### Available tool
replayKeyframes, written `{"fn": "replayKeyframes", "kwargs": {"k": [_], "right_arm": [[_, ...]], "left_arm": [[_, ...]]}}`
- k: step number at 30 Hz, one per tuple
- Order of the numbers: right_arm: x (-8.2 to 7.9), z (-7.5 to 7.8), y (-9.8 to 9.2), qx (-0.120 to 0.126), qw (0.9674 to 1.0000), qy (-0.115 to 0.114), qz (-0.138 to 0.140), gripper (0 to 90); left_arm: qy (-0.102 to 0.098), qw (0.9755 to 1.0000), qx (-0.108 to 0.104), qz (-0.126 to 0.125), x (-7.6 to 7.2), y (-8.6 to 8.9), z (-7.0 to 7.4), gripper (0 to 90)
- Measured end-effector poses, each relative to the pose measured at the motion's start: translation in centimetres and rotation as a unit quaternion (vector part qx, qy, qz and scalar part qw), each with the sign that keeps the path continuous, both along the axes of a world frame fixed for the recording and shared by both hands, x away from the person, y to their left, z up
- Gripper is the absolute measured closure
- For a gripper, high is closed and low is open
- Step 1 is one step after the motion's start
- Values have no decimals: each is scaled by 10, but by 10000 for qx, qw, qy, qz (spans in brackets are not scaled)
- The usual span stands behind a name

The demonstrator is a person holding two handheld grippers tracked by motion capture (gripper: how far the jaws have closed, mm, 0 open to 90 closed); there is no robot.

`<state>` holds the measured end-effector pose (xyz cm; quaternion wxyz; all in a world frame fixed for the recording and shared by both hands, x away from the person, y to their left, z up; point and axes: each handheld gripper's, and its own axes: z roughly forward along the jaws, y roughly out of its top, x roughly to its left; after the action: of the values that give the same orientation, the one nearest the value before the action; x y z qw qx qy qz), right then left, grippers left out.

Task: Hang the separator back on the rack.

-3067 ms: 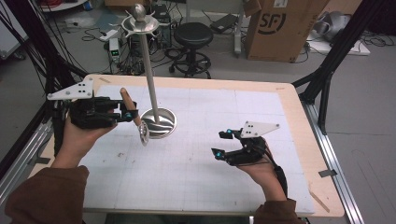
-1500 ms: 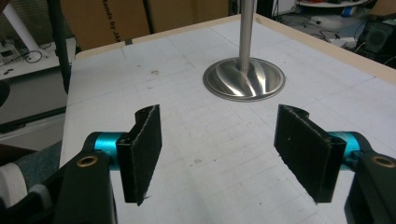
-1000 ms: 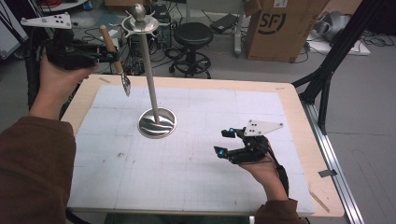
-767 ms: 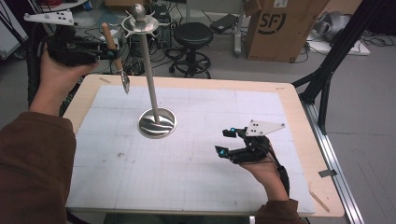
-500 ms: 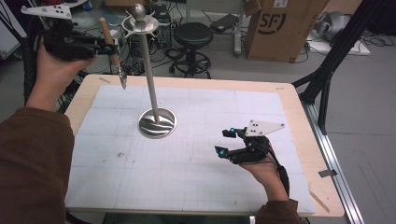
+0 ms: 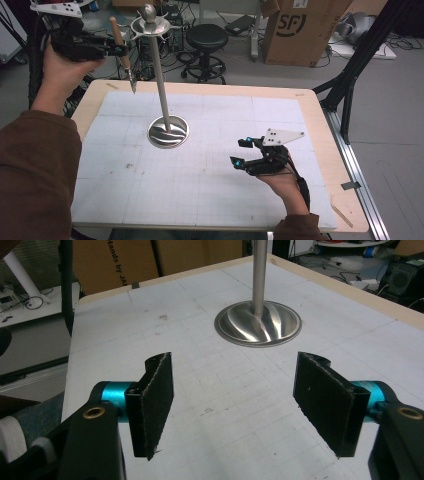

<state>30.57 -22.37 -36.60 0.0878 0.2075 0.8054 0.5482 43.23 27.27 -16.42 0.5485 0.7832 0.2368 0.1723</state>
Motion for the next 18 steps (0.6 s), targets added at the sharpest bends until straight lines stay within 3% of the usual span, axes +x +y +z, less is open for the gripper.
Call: {"fn": "replayKeyframes", "kwargs": {"k": [18], "right_arm": [[-1, -1, -2, 10, 10000, 16, -4, 320]], "left_arm": [[-10, 10000, 79, 14, 5, -6, -1, 682]]}}
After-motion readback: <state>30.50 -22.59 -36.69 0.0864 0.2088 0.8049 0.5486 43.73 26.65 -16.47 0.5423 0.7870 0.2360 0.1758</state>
